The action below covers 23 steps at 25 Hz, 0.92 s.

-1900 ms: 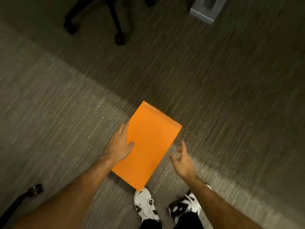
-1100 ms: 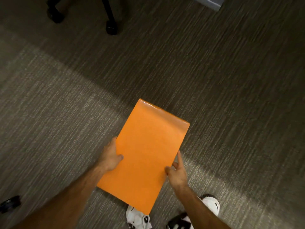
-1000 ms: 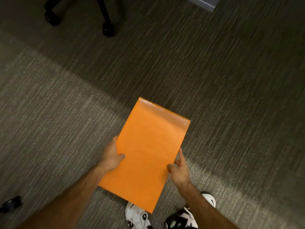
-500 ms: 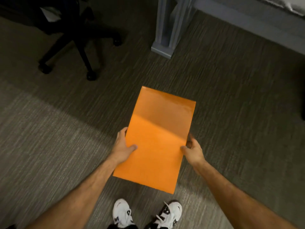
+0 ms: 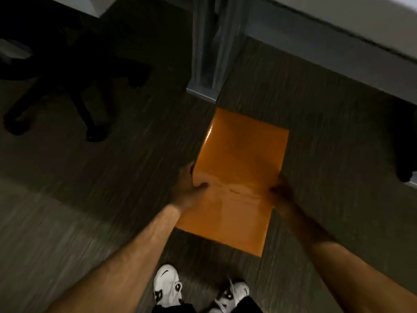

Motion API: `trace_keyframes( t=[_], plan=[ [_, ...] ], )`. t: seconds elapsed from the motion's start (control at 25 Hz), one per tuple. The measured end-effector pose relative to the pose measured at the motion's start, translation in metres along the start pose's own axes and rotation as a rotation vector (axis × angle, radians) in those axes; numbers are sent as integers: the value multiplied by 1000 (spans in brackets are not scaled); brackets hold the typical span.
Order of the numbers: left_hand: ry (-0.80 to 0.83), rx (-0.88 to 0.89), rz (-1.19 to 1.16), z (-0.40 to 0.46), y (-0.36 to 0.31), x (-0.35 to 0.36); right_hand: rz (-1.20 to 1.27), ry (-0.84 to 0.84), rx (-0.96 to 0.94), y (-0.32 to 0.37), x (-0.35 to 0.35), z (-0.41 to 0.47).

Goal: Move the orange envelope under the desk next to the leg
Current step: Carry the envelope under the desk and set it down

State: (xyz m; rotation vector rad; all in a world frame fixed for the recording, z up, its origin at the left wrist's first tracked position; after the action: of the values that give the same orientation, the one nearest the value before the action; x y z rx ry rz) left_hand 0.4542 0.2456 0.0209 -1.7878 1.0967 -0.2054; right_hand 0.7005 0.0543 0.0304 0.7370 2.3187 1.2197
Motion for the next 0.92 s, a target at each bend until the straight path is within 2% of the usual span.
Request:
trace_keyframes(
  t=[0.08,0.24,0.44,0.64,0.72,0.84,0.92],
  plan=[
    [-4,70,-22,34,-7,8,62,-38,-7,-5,-5,35],
    [-35,143,90,115,-15,27,8,-76,17,-25,-16,108],
    [-70,175,213,204,7,53,11,-177,35,-68,-34,200],
    [-95,208,172,256,37,75,28,-232,-23,-107,-35,258],
    [-75,209,170,269,51,84,6,-205,-33,-118,-30,265],
    [-37,276,244,266,65,96,-158,-144,-108,-123,-15,261],
    [-51,301,488,257,70,104,-428,-122,-146,-128,-3,246]
  ],
)
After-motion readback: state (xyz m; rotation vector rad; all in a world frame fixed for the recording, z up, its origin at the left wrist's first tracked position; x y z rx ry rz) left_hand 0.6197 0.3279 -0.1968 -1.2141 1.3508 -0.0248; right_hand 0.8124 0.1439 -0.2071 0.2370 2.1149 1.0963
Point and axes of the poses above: each hand's wrist, its own z-axis towards the middle knuckle, its own x-axis out of the palm, y = z × x, the point moved 10 cm from there along z, towards the middle knuckle, and after that the axes turned 7 degrees about y, right-handed, at the moved point
